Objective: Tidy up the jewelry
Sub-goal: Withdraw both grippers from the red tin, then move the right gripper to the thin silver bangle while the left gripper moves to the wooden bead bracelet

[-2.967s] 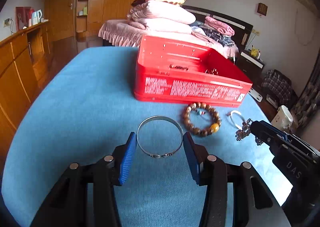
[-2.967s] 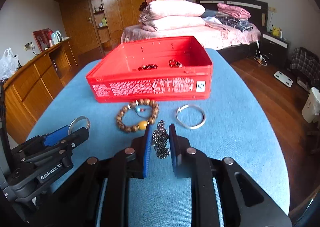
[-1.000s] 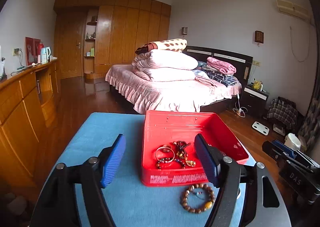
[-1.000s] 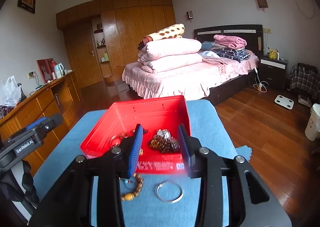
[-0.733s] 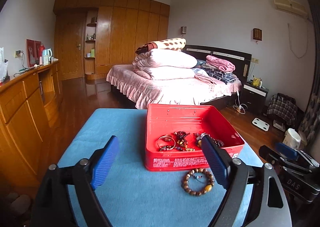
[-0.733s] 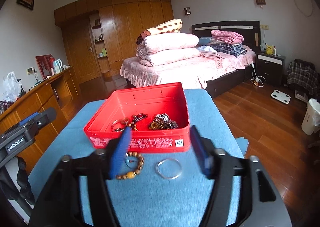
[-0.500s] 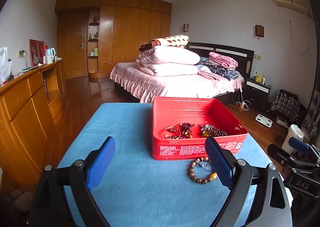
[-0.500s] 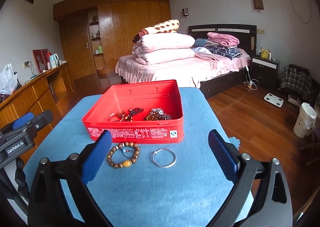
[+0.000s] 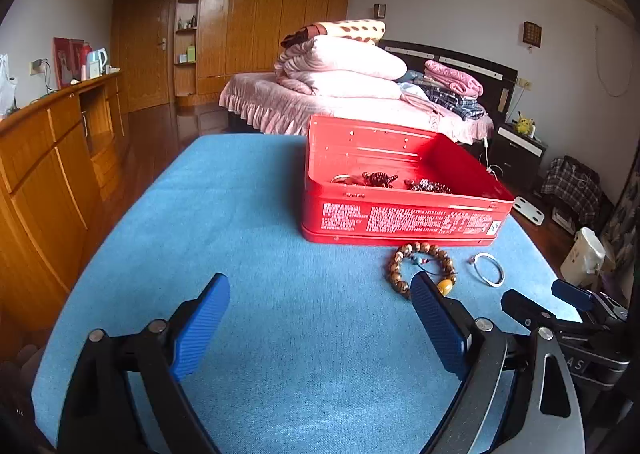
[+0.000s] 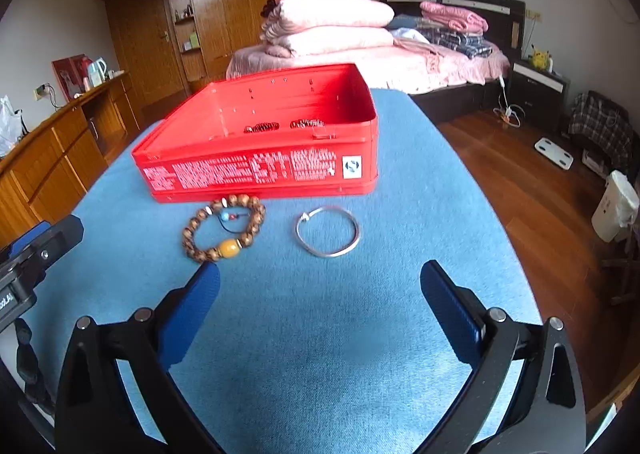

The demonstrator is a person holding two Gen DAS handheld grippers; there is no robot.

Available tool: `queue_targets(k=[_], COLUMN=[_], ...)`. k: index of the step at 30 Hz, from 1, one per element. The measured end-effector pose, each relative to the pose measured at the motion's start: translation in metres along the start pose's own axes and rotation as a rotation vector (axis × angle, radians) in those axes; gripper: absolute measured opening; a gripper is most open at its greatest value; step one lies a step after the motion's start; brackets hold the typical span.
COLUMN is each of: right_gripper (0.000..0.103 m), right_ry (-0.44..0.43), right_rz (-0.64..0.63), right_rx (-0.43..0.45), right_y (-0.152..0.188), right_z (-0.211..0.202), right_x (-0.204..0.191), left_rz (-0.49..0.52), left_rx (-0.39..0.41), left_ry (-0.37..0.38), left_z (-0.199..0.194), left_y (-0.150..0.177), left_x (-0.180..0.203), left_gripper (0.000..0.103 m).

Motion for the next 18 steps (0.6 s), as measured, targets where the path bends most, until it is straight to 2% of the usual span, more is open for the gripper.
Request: queue_targets(k=[10, 14, 18], right_gripper=[0.097, 0.076, 0.076], right_ry=[0.040, 0.040, 0.030], right_rz=[0.042, 0.043, 0.053], right_rx=[-0.024, -0.063, -0.101], right_y=[-0.010, -0.009, -0.009], right_z=[0.019, 0.029, 0.038], right_x=[0.008, 0.006, 0.007], left_rz=[-0.004, -0.001, 0.014], left_rx=[-0.013, -0.016, -0.024], left_ry=[0.000, 0.005, 0.016], left_z=[0.014, 0.021, 0.030], left_y=[0.001, 0.001, -0.001], left_x=[0.005, 0.012, 0.021], left_gripper=[0.090, 0.090, 0.090])
Point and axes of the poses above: each gripper's, at about its wrist camera, not at the fingertips, and z roughly the way its jaws point, x to its right, y to its underside, the point moved 1 cm from there along z, roughly the way its jaws point, and after that the axes turned 8 degrees about x, right-handed, at the moved point
